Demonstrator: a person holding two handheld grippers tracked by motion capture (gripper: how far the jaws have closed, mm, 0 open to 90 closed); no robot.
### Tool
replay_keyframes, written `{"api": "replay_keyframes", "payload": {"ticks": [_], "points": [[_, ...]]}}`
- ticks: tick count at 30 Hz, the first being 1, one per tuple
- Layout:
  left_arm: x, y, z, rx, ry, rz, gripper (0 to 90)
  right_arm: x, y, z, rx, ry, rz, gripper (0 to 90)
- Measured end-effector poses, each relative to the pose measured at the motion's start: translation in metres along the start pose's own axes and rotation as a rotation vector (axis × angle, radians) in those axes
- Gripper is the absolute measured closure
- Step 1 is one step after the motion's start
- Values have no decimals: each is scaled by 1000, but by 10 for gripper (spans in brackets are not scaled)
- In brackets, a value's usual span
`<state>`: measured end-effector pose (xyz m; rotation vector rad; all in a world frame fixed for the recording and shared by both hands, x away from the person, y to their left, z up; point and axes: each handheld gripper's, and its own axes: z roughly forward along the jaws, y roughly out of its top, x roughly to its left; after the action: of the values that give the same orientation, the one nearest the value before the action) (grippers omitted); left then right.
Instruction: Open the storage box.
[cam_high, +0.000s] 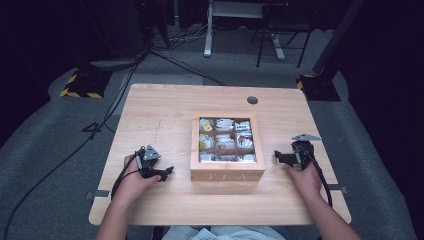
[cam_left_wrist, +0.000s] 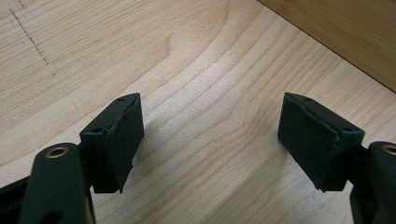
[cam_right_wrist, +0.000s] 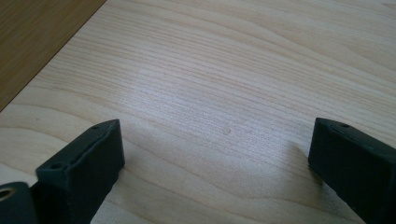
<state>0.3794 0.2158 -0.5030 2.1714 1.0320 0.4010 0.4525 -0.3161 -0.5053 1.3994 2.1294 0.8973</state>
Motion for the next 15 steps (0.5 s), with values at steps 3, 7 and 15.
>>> {"api": "replay_keyframes", "payload": {"ticks": [3,7,15], "points": [[1,0,1,-5,0,-7,235,0,0,-1,-3,6,-3,57],[1,1,1,-5,6,-7,235,0,0,-1,-8,10,-7,75],[2,1,1,-6,3,-8,234,1,-2,-5,-34,8,-4,224]]}}
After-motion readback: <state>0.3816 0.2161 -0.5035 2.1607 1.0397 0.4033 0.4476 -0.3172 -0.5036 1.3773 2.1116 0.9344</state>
